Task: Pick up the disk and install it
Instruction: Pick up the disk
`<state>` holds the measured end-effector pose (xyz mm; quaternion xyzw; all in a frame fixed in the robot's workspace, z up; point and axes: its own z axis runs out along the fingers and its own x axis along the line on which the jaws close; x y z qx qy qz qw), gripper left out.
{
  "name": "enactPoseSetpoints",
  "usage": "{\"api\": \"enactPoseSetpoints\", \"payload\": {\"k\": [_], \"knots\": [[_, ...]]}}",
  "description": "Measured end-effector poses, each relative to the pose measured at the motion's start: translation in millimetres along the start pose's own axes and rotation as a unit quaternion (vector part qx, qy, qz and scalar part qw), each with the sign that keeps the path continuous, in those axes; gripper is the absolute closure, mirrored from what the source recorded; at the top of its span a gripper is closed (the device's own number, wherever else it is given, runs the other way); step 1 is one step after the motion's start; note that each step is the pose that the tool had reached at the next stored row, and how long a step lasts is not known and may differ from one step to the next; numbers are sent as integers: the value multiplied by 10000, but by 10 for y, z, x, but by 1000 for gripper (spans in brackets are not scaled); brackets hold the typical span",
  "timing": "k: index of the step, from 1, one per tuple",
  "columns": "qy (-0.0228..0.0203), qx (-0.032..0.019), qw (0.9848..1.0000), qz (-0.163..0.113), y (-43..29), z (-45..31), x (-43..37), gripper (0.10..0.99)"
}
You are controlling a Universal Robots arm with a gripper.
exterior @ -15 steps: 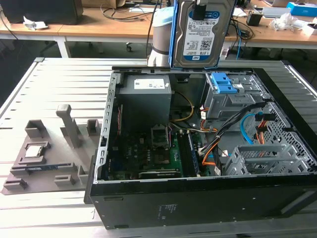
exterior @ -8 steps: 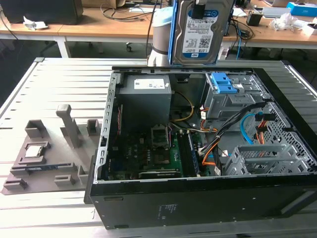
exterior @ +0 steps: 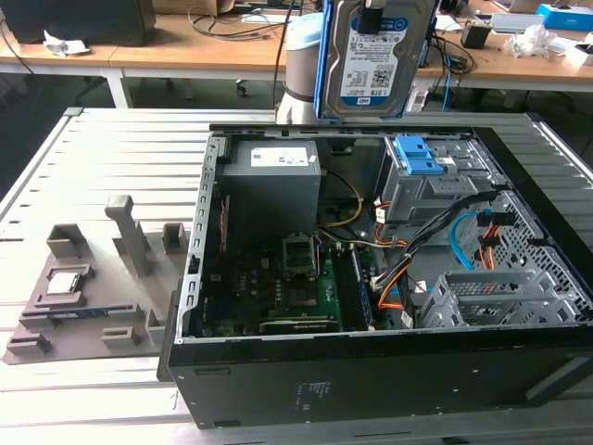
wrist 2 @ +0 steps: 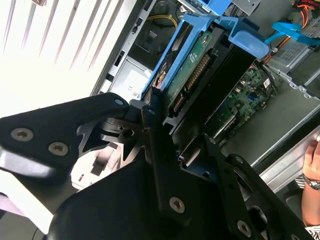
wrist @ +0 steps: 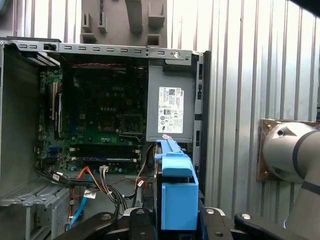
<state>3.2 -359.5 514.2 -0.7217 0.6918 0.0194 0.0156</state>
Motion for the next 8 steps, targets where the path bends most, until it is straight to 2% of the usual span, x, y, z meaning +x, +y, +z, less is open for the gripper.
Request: {"api": "enactPoseSetpoints", "payload": {"k": [8], "knots": [[4, 0, 10000, 0, 5, -4, 106, 722]]}}
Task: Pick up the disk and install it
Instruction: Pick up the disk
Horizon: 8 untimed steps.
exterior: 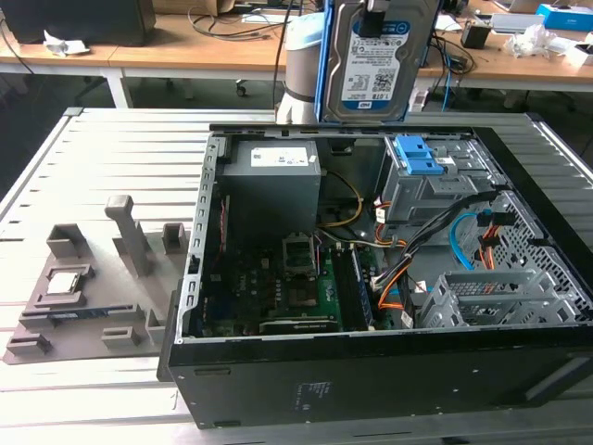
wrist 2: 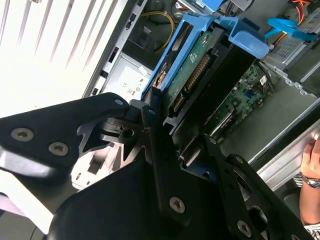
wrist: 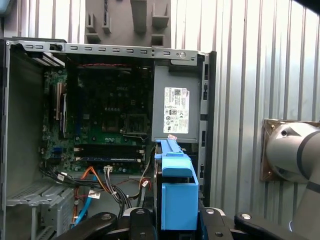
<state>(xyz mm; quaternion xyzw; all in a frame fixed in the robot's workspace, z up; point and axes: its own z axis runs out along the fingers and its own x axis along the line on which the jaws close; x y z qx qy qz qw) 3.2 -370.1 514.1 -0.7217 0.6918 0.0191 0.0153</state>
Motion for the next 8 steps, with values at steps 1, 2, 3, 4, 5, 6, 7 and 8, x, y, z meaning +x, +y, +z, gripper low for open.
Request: {"api": "enactPoseSetpoints", "payload": {"k": [1, 2, 3, 4, 5, 6, 7, 8], "knots": [[0, 0, 10000, 0, 1, 0, 17, 722], [0, 0, 10000, 0, 1, 0, 26, 722], [0, 0, 10000, 0, 1, 0, 33, 722], [0, 0, 10000, 0, 2, 0, 39, 722], [0, 0, 10000, 0, 2, 1, 48, 722], [0, 0, 10000, 0, 3, 1, 61, 722], [0, 0, 10000, 0, 3, 2, 75, 722], [0, 0, 10000, 0, 4, 3, 89, 722]]}}
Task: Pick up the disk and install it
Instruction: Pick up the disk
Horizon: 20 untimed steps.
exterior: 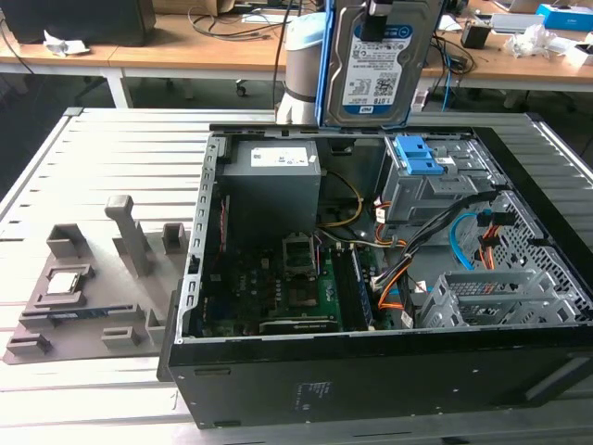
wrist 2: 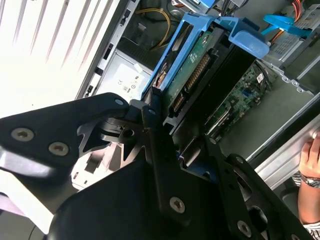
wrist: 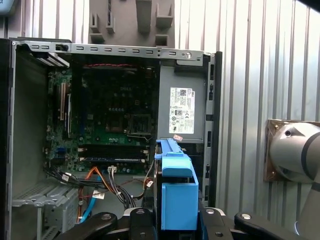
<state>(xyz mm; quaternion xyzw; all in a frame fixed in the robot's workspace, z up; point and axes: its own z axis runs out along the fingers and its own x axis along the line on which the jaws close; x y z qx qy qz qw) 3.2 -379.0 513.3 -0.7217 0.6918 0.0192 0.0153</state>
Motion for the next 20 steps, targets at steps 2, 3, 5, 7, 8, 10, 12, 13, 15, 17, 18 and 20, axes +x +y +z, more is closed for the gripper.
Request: {"api": "enactPoseSetpoints", "payload": {"k": [2, 3, 5, 7, 8, 10, 12, 13, 15, 17, 18, 20], "knots": [[0, 0, 10000, 0, 1, 2, 23, 722], [0, 0, 10000, 0, 1, 2, 30, 722], [0, 0, 10000, 0, 2, 3, 43, 722], [0, 0, 10000, 0, 2, 4, 57, 722], [0, 0, 10000, 0, 2, 4, 63, 722], [0, 0, 10000, 0, 3, 5, 76, 722], [0, 0, 10000, 0, 4, 6, 89, 722], [0, 0, 10000, 0, 4, 7, 97, 722], [0, 0, 10000, 0, 5, 9, 115, 722], [0, 0, 10000, 0, 5, 10, 127, 722], [0, 0, 10000, 0, 6, 11, 135, 722], [0, 0, 10000, 0, 7, 13, 161, 722]]}}
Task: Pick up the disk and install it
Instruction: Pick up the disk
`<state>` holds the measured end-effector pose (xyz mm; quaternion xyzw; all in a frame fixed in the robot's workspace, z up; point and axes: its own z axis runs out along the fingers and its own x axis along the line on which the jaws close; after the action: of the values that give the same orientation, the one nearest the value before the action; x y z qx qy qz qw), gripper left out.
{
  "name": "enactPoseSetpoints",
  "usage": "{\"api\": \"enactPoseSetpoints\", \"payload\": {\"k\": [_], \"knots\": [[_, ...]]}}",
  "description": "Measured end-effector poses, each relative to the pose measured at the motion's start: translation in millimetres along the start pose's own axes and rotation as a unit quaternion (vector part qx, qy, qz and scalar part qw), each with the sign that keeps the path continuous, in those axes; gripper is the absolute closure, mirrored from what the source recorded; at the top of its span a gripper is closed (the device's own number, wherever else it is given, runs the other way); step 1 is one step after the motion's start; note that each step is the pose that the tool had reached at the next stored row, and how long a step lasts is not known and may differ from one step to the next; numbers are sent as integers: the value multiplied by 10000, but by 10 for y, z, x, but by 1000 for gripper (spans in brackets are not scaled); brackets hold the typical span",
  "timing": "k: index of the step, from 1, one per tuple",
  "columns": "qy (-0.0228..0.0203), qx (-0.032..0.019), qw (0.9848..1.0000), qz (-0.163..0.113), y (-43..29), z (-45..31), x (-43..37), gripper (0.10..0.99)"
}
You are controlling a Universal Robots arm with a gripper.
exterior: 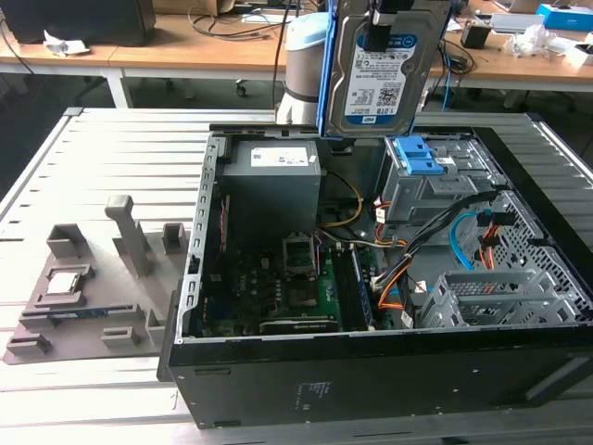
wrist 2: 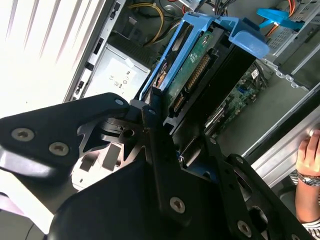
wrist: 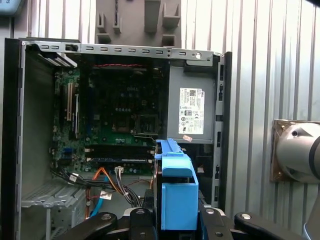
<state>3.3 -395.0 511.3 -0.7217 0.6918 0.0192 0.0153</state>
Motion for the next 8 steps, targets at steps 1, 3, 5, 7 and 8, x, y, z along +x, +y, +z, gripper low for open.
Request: {"api": "enactPoseSetpoints", "payload": {"k": [1, 3, 5, 7, 8], "knots": [[0, 0, 10000, 0, 0, 1, 10, 722], [0, 0, 10000, 0, 1, 2, 30, 722], [0, 0, 10000, 0, 2, 3, 48, 722], [0, 0, 10000, 0, 3, 4, 67, 722], [0, 0, 10000, 0, 3, 4, 76, 722]]}}
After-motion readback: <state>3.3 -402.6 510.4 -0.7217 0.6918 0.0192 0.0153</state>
